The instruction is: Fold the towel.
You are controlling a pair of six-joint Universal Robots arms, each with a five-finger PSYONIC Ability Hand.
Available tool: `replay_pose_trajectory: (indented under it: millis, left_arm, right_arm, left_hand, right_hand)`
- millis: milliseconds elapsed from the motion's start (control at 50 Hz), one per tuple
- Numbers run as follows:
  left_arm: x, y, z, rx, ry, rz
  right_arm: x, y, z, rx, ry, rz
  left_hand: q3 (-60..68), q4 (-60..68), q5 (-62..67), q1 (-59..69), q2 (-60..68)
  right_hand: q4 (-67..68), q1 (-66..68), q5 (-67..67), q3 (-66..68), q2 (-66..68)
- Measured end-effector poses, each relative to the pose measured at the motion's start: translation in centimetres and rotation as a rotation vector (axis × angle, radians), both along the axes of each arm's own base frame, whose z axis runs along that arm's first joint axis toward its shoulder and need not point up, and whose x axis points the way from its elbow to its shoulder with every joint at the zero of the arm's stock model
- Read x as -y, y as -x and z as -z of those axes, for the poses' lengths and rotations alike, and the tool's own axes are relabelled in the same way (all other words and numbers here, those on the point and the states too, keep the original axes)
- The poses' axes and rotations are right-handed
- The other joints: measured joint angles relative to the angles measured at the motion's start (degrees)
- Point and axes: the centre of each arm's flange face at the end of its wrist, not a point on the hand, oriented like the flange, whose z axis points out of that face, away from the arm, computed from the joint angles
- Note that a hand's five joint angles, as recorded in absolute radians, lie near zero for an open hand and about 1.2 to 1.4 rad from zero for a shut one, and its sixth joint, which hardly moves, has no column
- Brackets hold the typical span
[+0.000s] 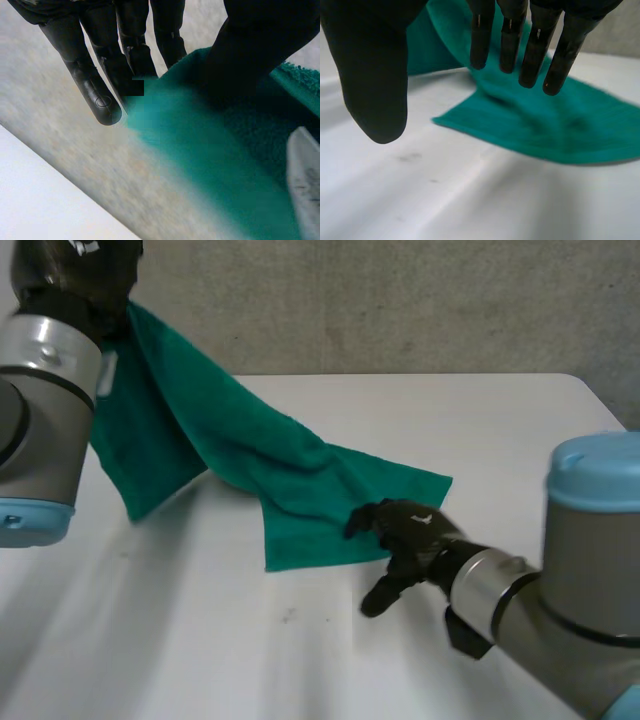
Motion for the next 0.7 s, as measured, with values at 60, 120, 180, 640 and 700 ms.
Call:
replay_pose_trajectory:
  millis: [60, 120, 180, 640, 700]
  left_arm:
    - [-2.2, 0.5, -2.5, -0.029, 0.062, 0.037]
    - [-4.0, 0.8, -4.2, -0.050, 0.103, 0.070]
    - [-6.7, 1.3, -6.3, -0.078, 0.151, 0.122]
    - [-11.8, 1.6, -7.2, -0.107, 0.136, 0.201]
    - [-11.5, 1.5, -6.1, -0.097, 0.104, 0.195]
  right_arm:
    - [0.1, -0.9, 1.0, 0.043, -0.047, 0.007]
    - [0.8, -2.1, 2.1, 0.068, -0.075, 0.020]
    - [1.7, -3.7, 3.4, 0.071, -0.077, 0.029]
    - [3.2, -9.4, 5.2, 0.020, 0.067, 0.028]
    - [3.5, -10.3, 5.7, 0.001, 0.080, 0.007]
  left_hand:
    - [0.0, 0.0, 0.0, 0.0, 0.0]
    - [0.0, 0.0, 0.0, 0.0, 0.0]
    - [0.0, 0.0, 0.0, 0.0, 0.0]
    - [0.0, 0.0, 0.0, 0.0, 0.0]
    - [0.0, 0.0, 0.0, 0.0, 0.0]
  right_hand:
    - [-0.6, -0.6, -0.7, -0.5, -0.4]
    - [-2.8, -2.5, -2.6, -2.4, -3.0]
    - [-2.8, -2.5, -2.7, -2.4, -3.0]
    - [-2.8, -2.5, -2.7, -2.4, -3.0]
    - [-2.8, -2.5, -2.7, -2.4, -3.0]
